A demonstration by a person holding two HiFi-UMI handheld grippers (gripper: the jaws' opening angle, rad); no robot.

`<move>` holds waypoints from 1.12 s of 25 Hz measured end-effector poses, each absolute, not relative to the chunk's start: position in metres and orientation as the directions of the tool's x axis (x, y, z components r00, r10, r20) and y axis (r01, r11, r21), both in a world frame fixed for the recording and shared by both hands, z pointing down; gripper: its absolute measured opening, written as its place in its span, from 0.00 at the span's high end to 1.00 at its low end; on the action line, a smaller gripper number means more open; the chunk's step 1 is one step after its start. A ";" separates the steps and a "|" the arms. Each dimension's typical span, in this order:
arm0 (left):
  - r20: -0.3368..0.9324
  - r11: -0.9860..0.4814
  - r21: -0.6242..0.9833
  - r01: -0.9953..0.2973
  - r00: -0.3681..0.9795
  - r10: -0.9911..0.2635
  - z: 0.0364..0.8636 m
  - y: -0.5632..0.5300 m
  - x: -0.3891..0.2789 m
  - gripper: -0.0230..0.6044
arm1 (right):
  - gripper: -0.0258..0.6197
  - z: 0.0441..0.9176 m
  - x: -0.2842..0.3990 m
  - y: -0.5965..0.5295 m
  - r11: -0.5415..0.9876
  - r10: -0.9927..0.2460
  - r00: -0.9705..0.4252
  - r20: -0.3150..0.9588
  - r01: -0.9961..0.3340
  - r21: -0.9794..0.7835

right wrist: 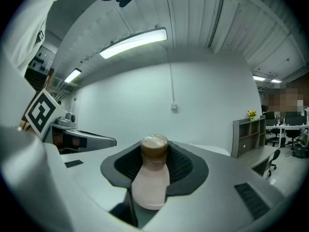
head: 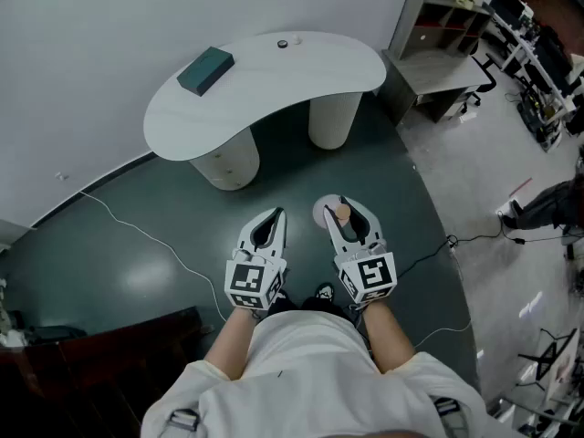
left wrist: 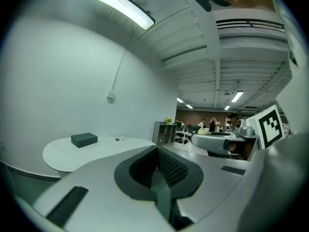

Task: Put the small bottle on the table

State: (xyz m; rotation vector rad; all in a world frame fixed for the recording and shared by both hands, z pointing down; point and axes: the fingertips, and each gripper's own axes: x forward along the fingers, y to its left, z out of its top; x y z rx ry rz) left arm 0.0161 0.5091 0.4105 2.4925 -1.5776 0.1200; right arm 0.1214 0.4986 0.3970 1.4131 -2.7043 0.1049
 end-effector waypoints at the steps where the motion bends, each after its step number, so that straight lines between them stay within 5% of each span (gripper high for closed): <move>1: 0.173 -0.416 0.118 -0.901 0.432 -0.885 0.411 0.511 0.016 0.93 | 0.76 0.396 0.120 0.500 0.569 -0.816 -0.568 0.110 -0.822 -0.018; 28: 0.213 -0.346 0.131 -0.929 0.367 -0.905 0.429 0.500 0.085 0.93 | 0.76 0.412 0.195 0.479 0.636 -0.764 -0.628 0.151 -0.772 0.006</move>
